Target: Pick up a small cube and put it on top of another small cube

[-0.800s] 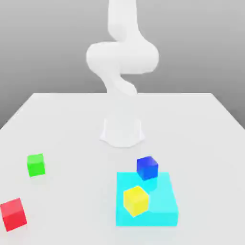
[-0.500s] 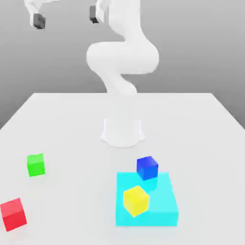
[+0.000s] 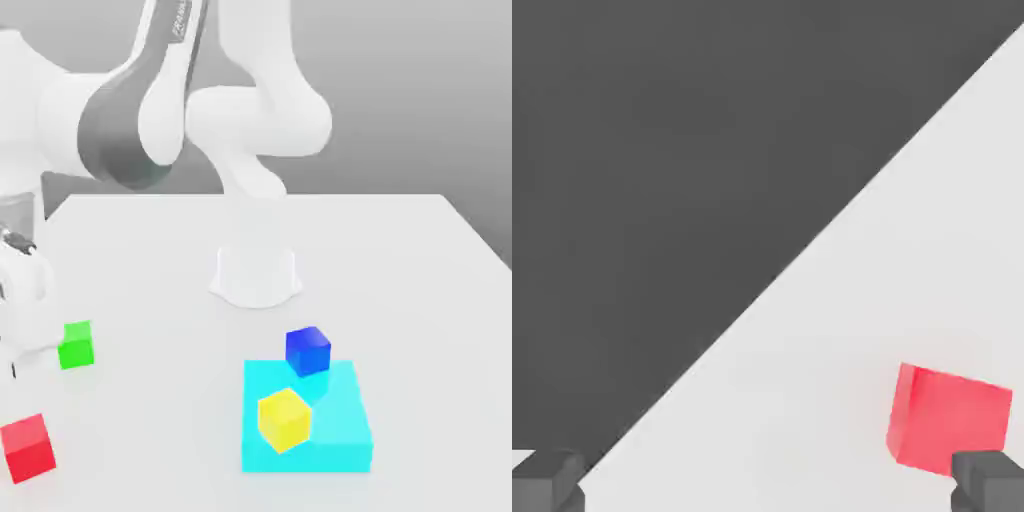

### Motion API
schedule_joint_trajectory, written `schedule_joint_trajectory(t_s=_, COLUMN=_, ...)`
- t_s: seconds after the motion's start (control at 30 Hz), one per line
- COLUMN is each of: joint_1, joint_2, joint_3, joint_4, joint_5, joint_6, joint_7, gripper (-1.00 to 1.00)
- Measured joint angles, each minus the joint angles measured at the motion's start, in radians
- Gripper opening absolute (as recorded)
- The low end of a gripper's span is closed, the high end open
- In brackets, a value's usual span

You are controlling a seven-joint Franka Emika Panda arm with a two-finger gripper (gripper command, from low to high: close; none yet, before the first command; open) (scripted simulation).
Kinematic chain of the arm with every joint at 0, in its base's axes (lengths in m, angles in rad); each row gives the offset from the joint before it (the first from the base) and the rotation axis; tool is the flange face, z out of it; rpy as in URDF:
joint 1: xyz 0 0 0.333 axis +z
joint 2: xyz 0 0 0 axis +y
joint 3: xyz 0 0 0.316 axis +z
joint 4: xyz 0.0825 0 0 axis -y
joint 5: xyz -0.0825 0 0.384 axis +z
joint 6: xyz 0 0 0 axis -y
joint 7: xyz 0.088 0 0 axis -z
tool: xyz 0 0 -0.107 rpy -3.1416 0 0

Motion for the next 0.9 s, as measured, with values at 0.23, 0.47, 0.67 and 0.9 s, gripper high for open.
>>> schedule_joint_trajectory(t_s=0.23, joint_1=-0.075, joint_2=0.256, joint_3=0.015, joint_4=0.016, joint_5=0.085, joint_6=0.130, joint_7=-0.007, gripper=0.00)
schedule_joint_trajectory(t_s=0.47, joint_1=-0.097, joint_2=0.314, joint_3=0.040, joint_4=0.028, joint_5=0.108, joint_6=0.175, joint_7=-0.023, gripper=-1.00)
schedule_joint_trajectory(t_s=0.67, joint_1=-0.061, joint_2=0.189, joint_3=-0.008, joint_4=0.000, joint_5=0.050, joint_6=0.079, joint_7=0.019, gripper=-1.00)
schedule_joint_trajectory(t_s=0.9, joint_1=0.046, joint_2=-0.066, joint_3=0.084, joint_4=-0.162, joint_5=-0.026, joint_6=-0.007, joint_7=-0.095, gripper=-1.00)
